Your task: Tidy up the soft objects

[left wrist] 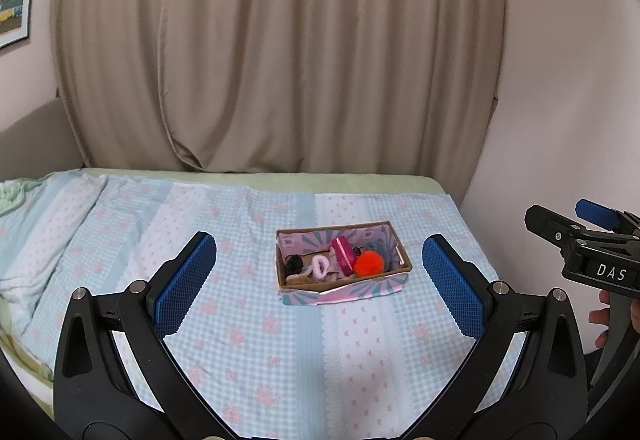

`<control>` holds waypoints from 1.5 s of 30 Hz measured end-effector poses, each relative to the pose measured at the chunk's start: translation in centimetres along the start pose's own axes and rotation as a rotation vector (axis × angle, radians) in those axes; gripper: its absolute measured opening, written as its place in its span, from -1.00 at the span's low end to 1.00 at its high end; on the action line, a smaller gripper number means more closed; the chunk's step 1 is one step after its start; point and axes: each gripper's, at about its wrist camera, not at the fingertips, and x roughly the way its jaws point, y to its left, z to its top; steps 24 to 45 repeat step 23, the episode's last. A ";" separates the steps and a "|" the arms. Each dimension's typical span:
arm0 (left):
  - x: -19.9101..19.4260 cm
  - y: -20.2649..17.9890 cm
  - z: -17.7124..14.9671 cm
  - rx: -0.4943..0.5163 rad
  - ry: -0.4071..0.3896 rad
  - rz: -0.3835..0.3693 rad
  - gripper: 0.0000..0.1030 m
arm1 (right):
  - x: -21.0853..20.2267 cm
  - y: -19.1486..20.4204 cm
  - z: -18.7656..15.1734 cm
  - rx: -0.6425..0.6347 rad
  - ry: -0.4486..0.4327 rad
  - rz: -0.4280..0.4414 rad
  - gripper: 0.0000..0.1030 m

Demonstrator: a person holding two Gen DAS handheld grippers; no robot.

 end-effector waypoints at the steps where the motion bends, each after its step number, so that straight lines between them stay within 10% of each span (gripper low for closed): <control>1: 0.0 0.0 0.0 -0.002 -0.001 0.000 0.99 | 0.0 0.0 0.0 0.001 0.000 -0.001 1.00; 45: 0.4 0.0 -0.7 -0.023 -0.034 0.041 0.99 | 0.2 -0.1 -0.5 0.013 0.014 -0.022 1.00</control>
